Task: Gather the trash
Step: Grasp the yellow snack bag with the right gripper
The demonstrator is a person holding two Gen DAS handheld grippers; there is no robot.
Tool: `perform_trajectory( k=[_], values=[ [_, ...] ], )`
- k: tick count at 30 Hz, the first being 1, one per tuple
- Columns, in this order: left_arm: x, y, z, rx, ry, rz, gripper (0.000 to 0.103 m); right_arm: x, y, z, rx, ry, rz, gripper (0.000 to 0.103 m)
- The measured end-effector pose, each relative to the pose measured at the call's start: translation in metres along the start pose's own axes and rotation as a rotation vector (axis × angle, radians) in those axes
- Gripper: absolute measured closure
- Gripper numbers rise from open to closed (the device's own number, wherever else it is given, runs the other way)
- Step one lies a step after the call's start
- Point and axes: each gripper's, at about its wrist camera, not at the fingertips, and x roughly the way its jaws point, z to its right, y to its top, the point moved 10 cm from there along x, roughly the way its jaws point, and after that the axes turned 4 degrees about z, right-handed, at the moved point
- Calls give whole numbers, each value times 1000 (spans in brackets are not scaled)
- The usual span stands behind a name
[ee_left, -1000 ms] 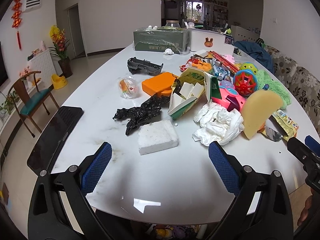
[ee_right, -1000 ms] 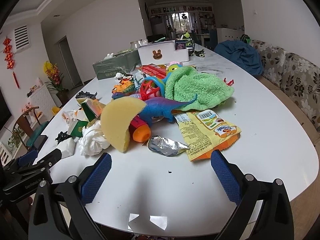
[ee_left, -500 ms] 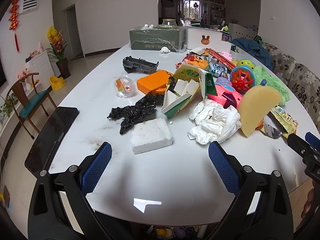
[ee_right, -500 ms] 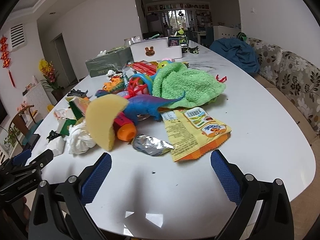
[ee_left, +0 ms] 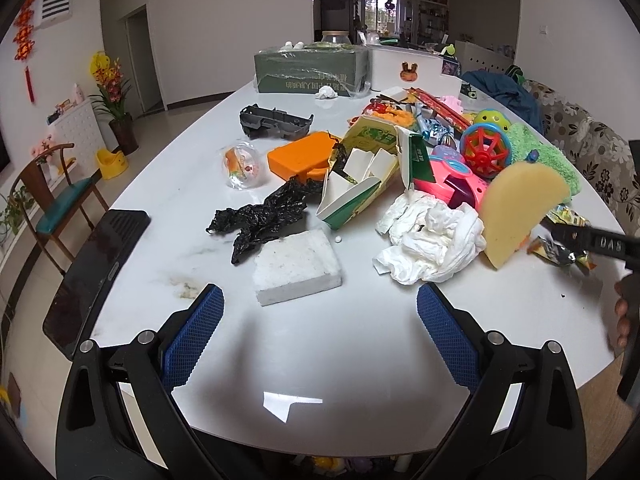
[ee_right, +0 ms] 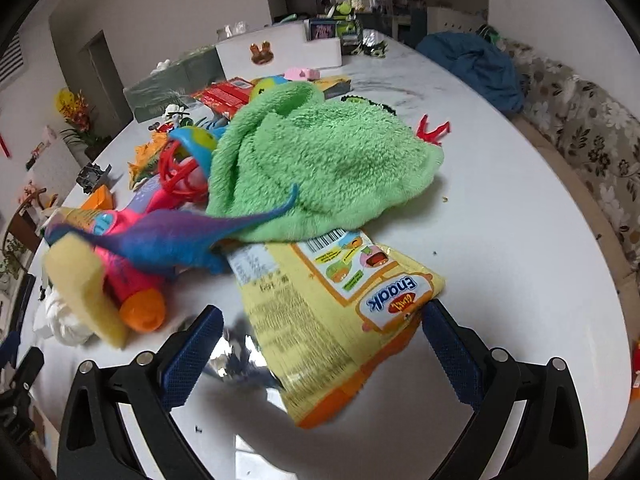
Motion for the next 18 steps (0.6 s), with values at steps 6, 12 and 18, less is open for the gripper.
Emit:
perform_trajectory(
  k=[6, 12, 18],
  values=[
    [0, -2, -2, 0, 4, -7, 8, 16, 10, 3, -160, -13, -45, 6],
    [-4, -2, 0, 5, -20, 11, 8, -9, 0, 4, -112, 84, -10, 73],
    [-14, 3, 16, 9, -200, 89, 8, -66, -17, -7, -38, 240, 112, 78]
  ],
)
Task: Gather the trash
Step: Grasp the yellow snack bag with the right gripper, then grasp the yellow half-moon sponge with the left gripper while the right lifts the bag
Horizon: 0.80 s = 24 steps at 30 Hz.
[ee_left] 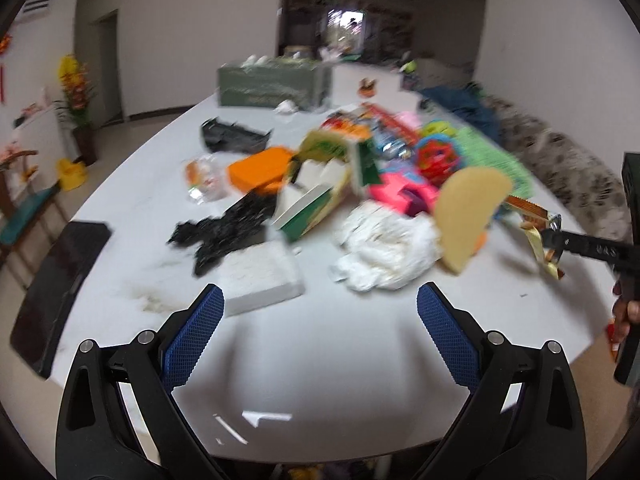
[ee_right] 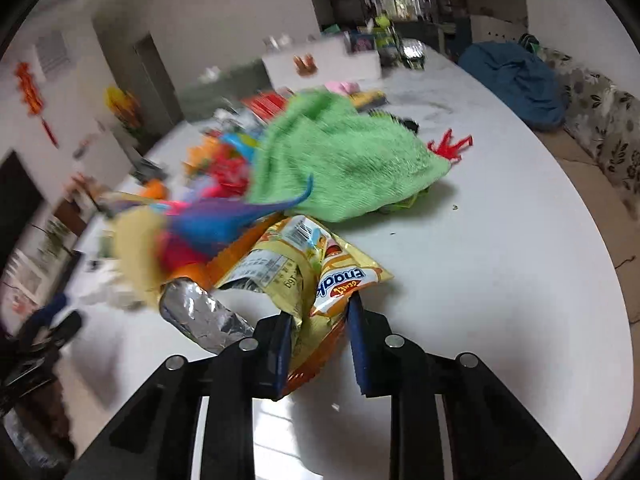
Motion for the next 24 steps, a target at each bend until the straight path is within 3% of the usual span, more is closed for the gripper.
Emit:
perform_trajectory(
  k=[2, 4, 8, 9, 10, 11, 13, 15, 20, 24],
  values=[
    [5, 5, 12, 35, -25, 2, 8, -14, -4, -6, 12, 25, 35, 78],
    [16, 8, 25, 79, -3, -19, 8, -28, -11, -10, 40, 63, 61, 78],
    [48, 14, 58, 147, -6, -65, 9, -36, -21, -11, 65, 82, 67, 78],
    [57, 12, 62, 155, 2, -87, 19, -36, -24, -10, 74, 84, 67, 78],
    [66, 8, 64, 150, -13, -125, 59, -38, -25, -9, 81, 82, 73, 78],
    [72, 4, 64, 132, -30, -157, 58, -38, -26, -8, 88, 85, 78, 78],
    [67, 8, 59, 88, -51, -141, 61, -40, -26, -11, 99, 97, 86, 78],
    [44, 17, 54, 67, -70, -85, 62, -42, -23, -16, 93, 111, 100, 78],
    [-33, 49, 59, 159, -97, 109, 62, -48, -12, -50, 33, 183, 125, 78],
    [-67, 62, 50, 133, -136, 143, 62, -56, -11, -86, 2, 280, 117, 78]
  ],
)
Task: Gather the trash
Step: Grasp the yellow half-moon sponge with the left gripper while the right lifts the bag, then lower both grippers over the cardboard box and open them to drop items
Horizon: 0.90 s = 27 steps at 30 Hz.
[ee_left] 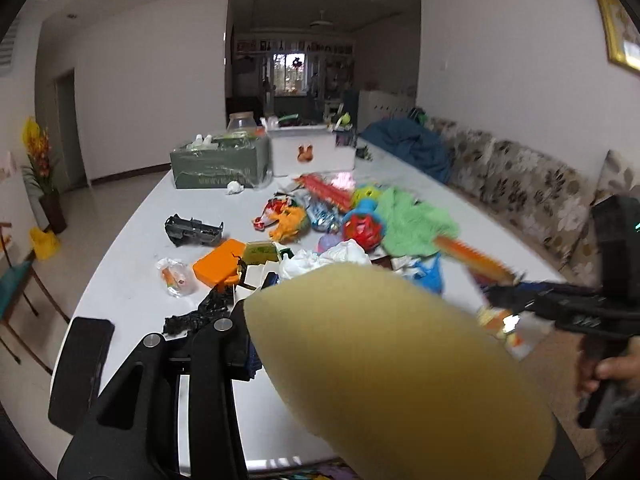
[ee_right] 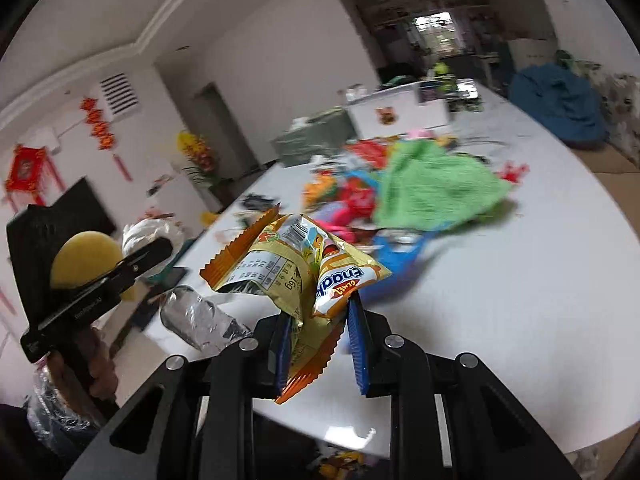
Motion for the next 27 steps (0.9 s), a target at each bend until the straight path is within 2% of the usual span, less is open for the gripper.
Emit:
perform_trajectory(
  k=[3, 6, 8, 10, 13, 14, 15, 17, 18, 19, 21, 22, 24, 27],
  values=[
    [-32, -12, -2, 5, -45, 5, 61, -8, -22, -40, -52, 95, -64, 78],
    [-60, -49, -2, 67, -53, -35, 61, -9, -65, -55, -78, 113, -183, 78],
    [-72, -92, 2, 107, -91, -118, 61, -9, -100, -61, -96, 113, -277, 78],
    [-75, -132, 3, 159, -87, -186, 61, -2, -133, -62, -106, 115, -366, 78],
    [-58, -195, 1, 177, -116, -329, 59, 26, -183, -53, -88, 92, -512, 77],
    [-41, -224, -3, 172, -127, -413, 58, 41, -201, -47, -95, 73, -558, 75],
    [-27, -248, -6, 166, -134, -486, 51, 59, -219, -39, -101, 54, -610, 61],
    [6, -297, -12, 159, -152, -623, 20, 90, -251, -21, -132, -10, -699, 35],
    [22, -324, -15, 163, -157, -695, 11, 105, -268, -11, -161, -47, -745, 34],
    [39, -352, -22, 189, -115, -764, 11, 113, -277, -5, -185, -68, -772, 35],
    [53, -381, -26, 205, -95, -847, 11, 115, -284, 3, -210, -105, -792, 38],
    [54, -386, -25, 200, -106, -854, 11, 109, -280, 2, -194, -89, -779, 38],
    [50, -385, -19, 191, -146, -836, 11, 99, -268, -1, -176, -61, -747, 34],
    [46, -380, -20, 165, -157, -812, 11, 82, -250, 0, -156, -56, -697, 32]
  ],
)
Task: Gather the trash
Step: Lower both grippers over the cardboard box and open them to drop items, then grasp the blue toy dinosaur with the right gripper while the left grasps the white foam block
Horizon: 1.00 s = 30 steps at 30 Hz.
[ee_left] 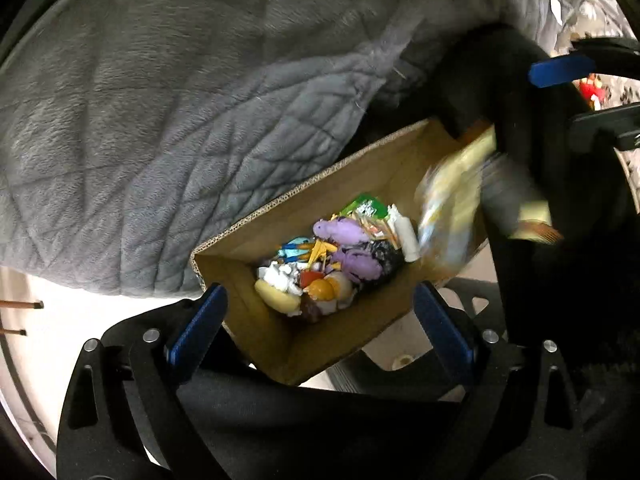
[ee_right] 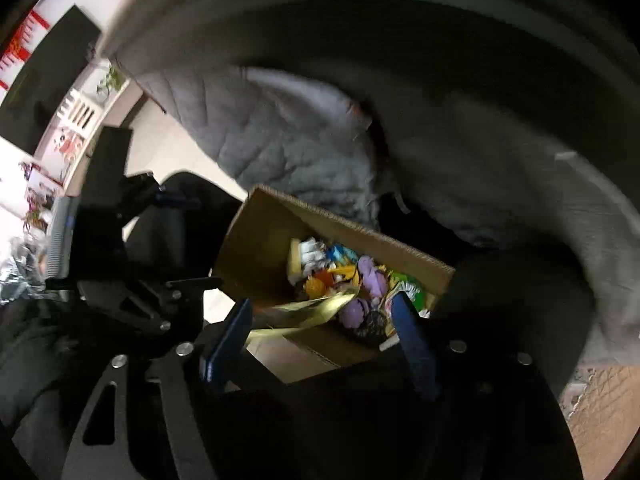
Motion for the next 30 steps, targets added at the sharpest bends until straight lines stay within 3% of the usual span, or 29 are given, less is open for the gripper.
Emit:
perform_trajectory(
  k=[5, 8, 10, 12, 13, 18, 20, 22, 23, 27, 30],
  values=[
    [-27, 0, -11, -45, 11, 52, 11, -53, 24, -13, 33, 80, 141, 33],
    [-65, 8, -11, -58, 13, 127, 11, -120, 58, -23, 53, 149, 338, 32],
    [-106, 22, -10, -69, -10, 223, 11, -151, 90, -6, 93, 86, 459, 25],
    [-142, 38, -10, -79, -8, 311, 11, -164, 122, 26, 137, -48, 536, 19],
    [-164, 50, -13, -87, 6, 370, 11, -164, 140, 46, 172, -118, 546, 19],
    [-220, 82, -33, -170, 56, 544, 11, -129, 193, 99, 316, -245, 504, 21],
    [-233, 91, -41, -215, 44, 596, 11, -114, 206, 109, 280, -325, 507, 21],
    [-239, 102, -45, -229, 23, 617, 10, -111, 212, 112, 195, -412, 481, 43],
    [-240, 111, -50, -235, 43, 624, 10, -115, 215, 110, 183, -412, 480, 48],
    [-237, 146, -69, -214, 139, 627, 10, -122, 196, 107, 192, -352, 500, 49],
    [-216, 178, -85, -215, 143, 593, 10, -128, 181, 105, 198, -327, 516, 49]
  ],
)
